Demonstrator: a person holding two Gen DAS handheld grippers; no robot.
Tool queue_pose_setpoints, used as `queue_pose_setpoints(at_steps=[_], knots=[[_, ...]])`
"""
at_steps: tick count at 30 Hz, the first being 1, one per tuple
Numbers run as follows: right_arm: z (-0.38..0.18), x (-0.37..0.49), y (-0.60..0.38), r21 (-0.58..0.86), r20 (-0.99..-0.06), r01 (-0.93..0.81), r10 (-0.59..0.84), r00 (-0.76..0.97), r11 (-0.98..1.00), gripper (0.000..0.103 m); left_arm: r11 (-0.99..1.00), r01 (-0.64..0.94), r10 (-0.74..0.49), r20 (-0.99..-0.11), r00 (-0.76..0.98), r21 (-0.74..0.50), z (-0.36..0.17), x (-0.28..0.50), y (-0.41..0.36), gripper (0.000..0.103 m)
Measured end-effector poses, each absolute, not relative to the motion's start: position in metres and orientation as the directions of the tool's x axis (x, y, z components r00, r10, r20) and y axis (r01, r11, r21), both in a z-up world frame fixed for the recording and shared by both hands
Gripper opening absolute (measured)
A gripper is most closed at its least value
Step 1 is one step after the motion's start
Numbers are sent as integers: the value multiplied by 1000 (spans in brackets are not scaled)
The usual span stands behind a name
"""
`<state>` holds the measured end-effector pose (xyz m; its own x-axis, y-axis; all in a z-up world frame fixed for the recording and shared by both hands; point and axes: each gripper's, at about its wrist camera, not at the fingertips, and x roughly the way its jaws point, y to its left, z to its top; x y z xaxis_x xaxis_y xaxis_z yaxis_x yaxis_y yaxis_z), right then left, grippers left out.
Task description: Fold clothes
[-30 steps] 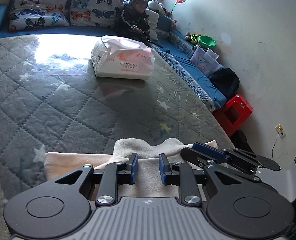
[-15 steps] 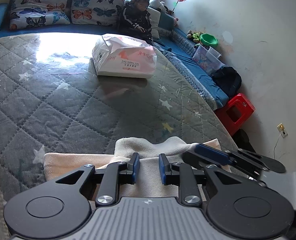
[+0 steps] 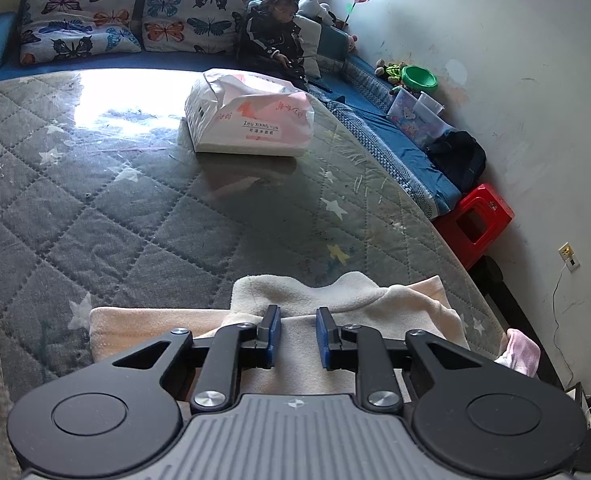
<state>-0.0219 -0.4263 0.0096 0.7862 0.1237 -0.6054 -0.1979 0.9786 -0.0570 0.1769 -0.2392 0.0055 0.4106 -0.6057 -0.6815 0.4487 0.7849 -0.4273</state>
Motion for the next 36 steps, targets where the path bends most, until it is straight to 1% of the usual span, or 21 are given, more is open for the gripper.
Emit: queue_pose_setpoints(at_steps=[3, 8, 10, 13, 18, 20, 23, 27, 32, 36], knots=[[15, -24, -420, -104, -587, -212, 113, 802, 972, 25, 783, 451, -608, -681, 407, -429, 5, 178, -239, 21], [29, -2, -402, -74, -538, -270, 190, 822, 960, 25, 783, 450, -608, -684, 403, -430, 6, 179, -239, 21], [26, 6, -392, -54, -547, -315, 236, 803, 948, 25, 783, 449, -607, -686, 401, -431, 6, 179, -239, 21], [17, 6, -379, -76, -568, -364, 259, 781, 928, 25, 781, 456, -608, -685, 401, -427, 6, 179, -239, 21], [7, -20, -372, -136, -570, -385, 246, 784, 913, 25, 778, 458, -613, -680, 401, -430, 5, 178, -238, 21], [10, -28, -375, -124, -569, -386, 253, 782, 914, 24, 778, 458, -614, -678, 404, -431, 5, 177, -238, 21], [17, -37, -388, -93, -553, -348, 242, 797, 933, 24, 775, 456, -620, -670, 409, -438, 8, 174, -234, 22], [29, -39, -417, -67, -521, -228, 161, 838, 971, 25, 765, 470, -632, -653, 417, -440, 17, 161, -227, 23], [26, -30, -458, -41, -530, -78, 45, 847, 996, 25, 744, 516, -651, -636, 415, -425, 26, 131, -217, 23], [17, -31, -478, -5, -559, -10, 5, 829, 1000, 25, 726, 542, -666, -629, 402, -423, 28, 104, -204, 23]])
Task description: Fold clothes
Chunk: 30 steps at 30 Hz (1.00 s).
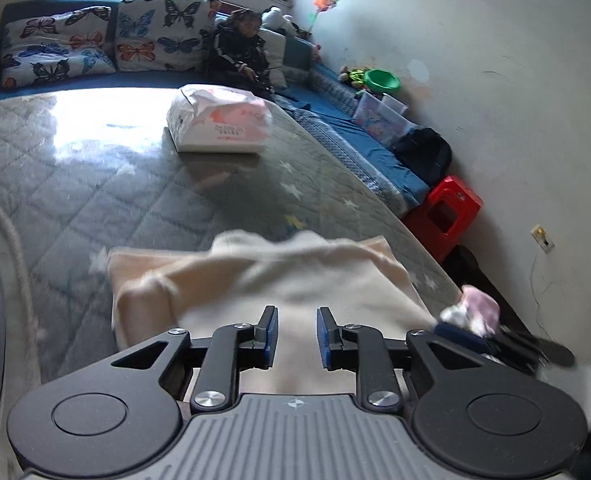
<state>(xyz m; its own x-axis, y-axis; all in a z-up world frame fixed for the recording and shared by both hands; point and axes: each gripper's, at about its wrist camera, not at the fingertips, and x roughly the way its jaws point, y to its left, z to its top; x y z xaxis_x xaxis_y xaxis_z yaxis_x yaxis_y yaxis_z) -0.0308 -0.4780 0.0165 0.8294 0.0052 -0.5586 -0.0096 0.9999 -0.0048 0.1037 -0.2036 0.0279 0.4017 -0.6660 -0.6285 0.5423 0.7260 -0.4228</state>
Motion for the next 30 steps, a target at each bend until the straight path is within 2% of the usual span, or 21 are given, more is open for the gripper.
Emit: queue_pose_setpoints(at_steps=[7, 13, 16, 21, 22, 24, 26, 28, 30], knots=[[21, -37, -484, 30, -555, -6, 21, 831, 1000, 25, 739, 543, -650, -635, 417, -399, 22, 71, -185, 23], [9, -20, -485, 24, -587, 22, -3, 810, 999, 25, 750, 510, -646, -631, 430, -421, 15, 68, -174, 23], [13, -23, -483, 24, -571, 22, -5, 821, 999, 25, 757, 498, -640, -633, 435, -423, 14, 67, -170, 23], [19, -30, -473, 22, -562, 8, 5, 827, 1000, 33, 774, 476, -621, -647, 443, -417, 12, 64, -166, 25], [19, -32, -471, 24, -563, 6, 9, 826, 1000, 34, 775, 477, -619, -645, 447, -414, 14, 62, -165, 27], [21, -36, -466, 32, -563, -6, 23, 826, 999, 41, 780, 477, -615, -643, 458, -406, 17, 57, -164, 40], [22, -41, -460, 32, -562, -14, 30, 827, 999, 45, 788, 474, -604, -644, 470, -393, 21, 53, -164, 45], [22, -46, -455, 29, -563, -17, 31, 826, 999, 50, 802, 463, -585, -653, 481, -378, 23, 49, -163, 55], [22, -50, -450, 27, -564, -17, 29, 825, 1000, 59, 813, 454, -569, -660, 491, -363, 25, 44, -161, 61]])
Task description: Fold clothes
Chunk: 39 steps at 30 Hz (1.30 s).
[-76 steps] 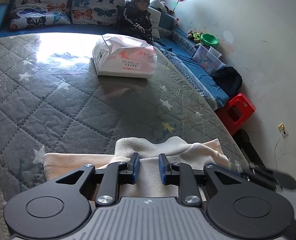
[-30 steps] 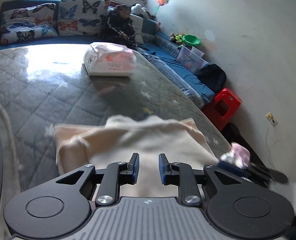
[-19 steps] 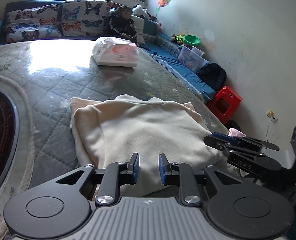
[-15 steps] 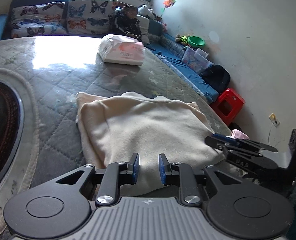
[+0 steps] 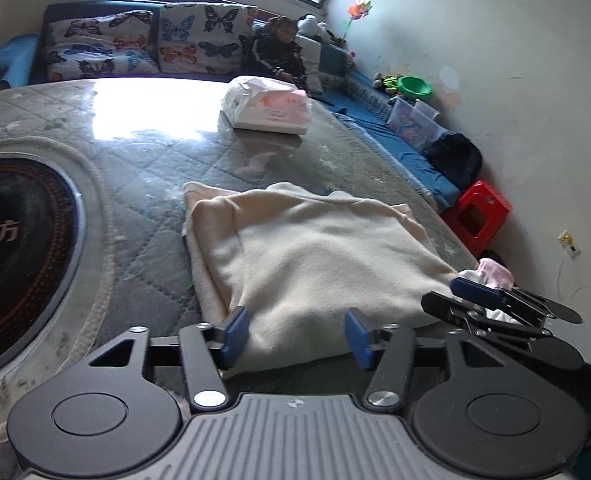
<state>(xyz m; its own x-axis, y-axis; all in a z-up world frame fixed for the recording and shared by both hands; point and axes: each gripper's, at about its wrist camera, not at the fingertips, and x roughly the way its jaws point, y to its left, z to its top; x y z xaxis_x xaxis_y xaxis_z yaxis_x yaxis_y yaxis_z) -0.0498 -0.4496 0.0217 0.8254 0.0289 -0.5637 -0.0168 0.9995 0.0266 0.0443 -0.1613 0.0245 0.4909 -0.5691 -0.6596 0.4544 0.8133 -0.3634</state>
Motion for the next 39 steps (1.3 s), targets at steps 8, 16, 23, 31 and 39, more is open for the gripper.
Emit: queue_pose_setpoints(at_steps=[8, 16, 23, 31, 39], knots=[[17, -63, -433, 44, -572, -11, 34, 820, 999, 82, 850, 439, -504, -687, 523, -290, 25, 24, -152, 86], [16, -72, -417, 31, -574, -5, 22, 819, 1000, 100, 869, 431, -468, -688, 554, -245, 25, 10, -140, 102], [19, -77, -408, 12, -562, 16, -6, 827, 1000, 103, 887, 412, -431, -696, 574, -209, 22, 1, -130, 103], [15, -85, -400, 16, -578, 44, -27, 815, 999, 103, 904, 394, -385, -711, 588, -164, 18, -13, -122, 103], [12, -94, -393, -15, -607, 59, -56, 793, 998, 103, 921, 358, -349, -733, 583, -154, 12, -21, -116, 103]])
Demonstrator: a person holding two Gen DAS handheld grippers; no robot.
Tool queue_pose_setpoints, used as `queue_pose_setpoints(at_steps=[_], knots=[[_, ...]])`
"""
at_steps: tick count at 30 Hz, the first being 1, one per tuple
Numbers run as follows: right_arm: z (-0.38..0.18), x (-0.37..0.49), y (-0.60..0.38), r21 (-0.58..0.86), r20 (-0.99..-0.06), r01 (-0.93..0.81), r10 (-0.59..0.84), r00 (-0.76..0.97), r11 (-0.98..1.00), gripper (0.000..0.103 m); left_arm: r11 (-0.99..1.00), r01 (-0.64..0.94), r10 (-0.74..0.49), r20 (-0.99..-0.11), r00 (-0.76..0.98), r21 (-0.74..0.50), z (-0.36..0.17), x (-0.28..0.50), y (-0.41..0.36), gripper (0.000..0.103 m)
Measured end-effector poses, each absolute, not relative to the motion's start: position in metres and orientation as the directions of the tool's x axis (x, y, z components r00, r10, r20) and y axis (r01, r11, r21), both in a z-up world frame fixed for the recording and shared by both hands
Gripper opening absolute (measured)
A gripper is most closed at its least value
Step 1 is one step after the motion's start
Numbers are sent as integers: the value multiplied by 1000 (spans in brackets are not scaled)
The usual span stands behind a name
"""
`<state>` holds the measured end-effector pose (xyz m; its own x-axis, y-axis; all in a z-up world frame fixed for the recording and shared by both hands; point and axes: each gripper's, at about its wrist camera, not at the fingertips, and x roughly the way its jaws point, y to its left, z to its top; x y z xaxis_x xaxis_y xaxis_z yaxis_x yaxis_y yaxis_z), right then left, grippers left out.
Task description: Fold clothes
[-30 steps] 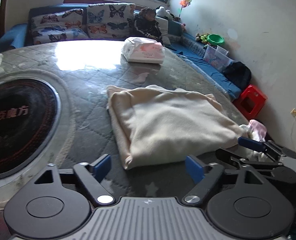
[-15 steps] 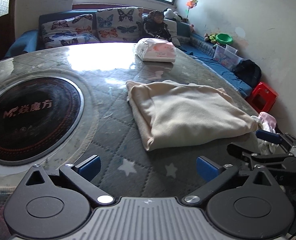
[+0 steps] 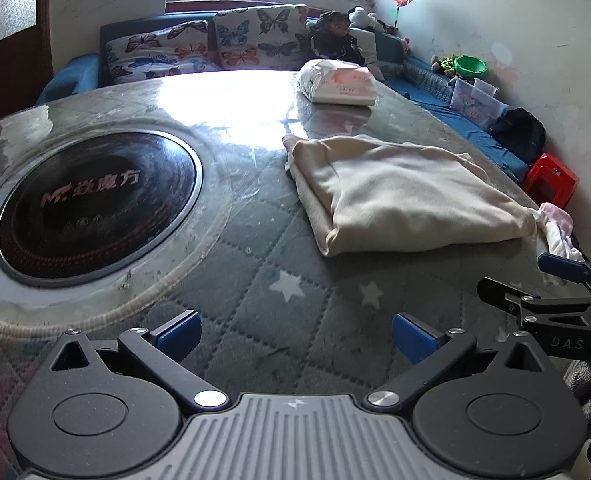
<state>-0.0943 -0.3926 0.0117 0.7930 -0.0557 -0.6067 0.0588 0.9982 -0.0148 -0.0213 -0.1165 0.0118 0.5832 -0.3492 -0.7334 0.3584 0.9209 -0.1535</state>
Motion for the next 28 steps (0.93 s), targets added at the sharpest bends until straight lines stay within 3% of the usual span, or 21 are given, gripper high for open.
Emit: queue_pose_setpoints(at_steps=[28], knots=[[14, -125, -376, 28, -599, 79, -46, 800, 997, 103, 930, 330, -337, -735, 588, -162, 9, -50, -110, 103]])
